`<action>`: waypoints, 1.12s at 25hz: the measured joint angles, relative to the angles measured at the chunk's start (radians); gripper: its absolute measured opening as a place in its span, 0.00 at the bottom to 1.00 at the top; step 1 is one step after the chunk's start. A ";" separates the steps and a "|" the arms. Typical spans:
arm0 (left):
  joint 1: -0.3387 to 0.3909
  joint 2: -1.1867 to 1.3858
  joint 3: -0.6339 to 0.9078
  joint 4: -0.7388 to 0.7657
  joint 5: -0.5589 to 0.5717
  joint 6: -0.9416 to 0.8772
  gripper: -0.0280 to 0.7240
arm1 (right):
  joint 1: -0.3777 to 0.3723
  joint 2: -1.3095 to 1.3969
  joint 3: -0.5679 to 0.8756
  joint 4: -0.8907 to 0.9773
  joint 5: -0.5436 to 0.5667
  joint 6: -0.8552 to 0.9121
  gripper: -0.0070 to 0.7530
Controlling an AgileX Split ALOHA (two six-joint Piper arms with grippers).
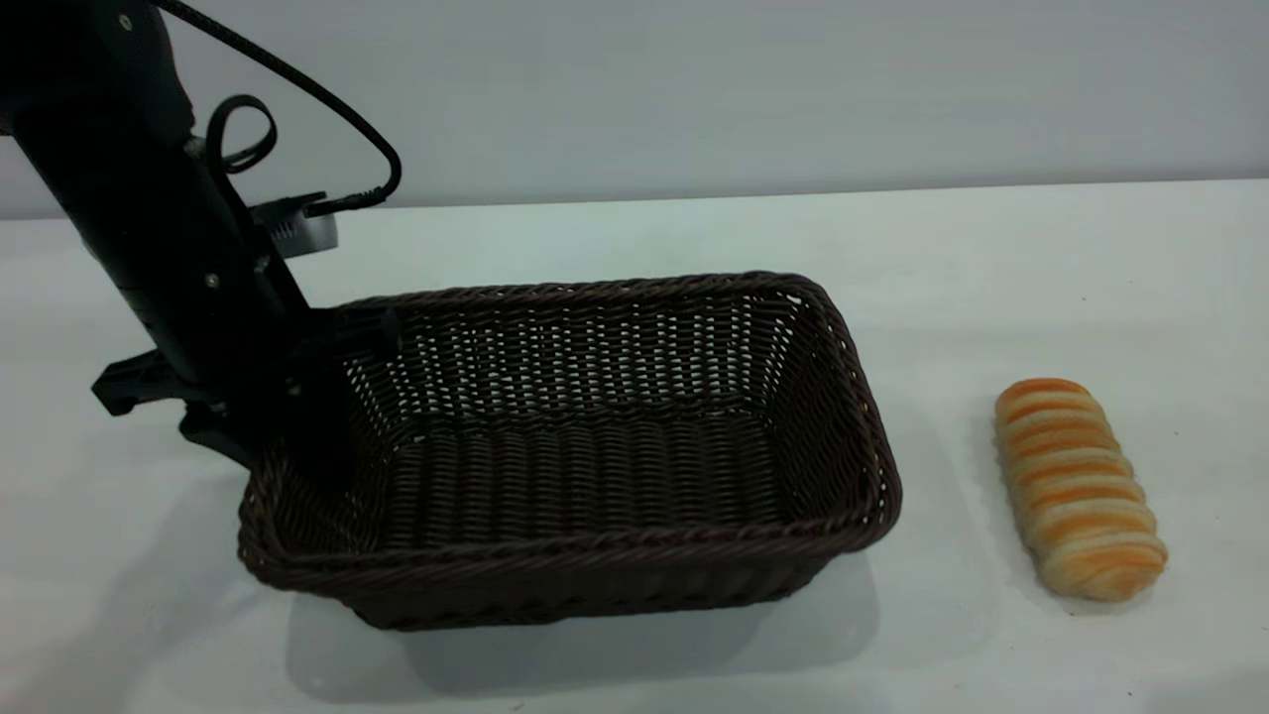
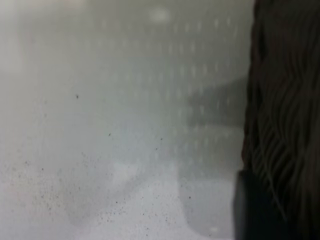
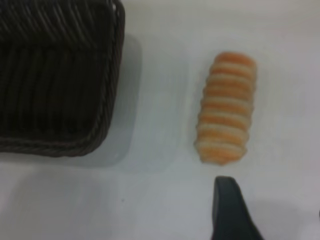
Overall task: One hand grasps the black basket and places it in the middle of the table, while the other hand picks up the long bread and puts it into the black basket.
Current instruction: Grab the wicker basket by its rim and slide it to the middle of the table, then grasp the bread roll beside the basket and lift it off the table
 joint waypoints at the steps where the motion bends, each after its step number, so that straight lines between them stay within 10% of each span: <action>1: 0.000 -0.003 0.000 0.000 0.000 0.006 0.56 | 0.000 0.034 0.000 0.013 -0.014 -0.010 0.55; 7: 0.000 -0.067 0.000 0.024 0.031 0.027 0.92 | 0.000 0.203 0.000 0.101 -0.121 -0.093 0.60; 28: 0.000 -0.630 0.001 0.080 0.122 0.072 0.76 | 0.000 0.805 -0.156 0.171 -0.428 -0.160 0.68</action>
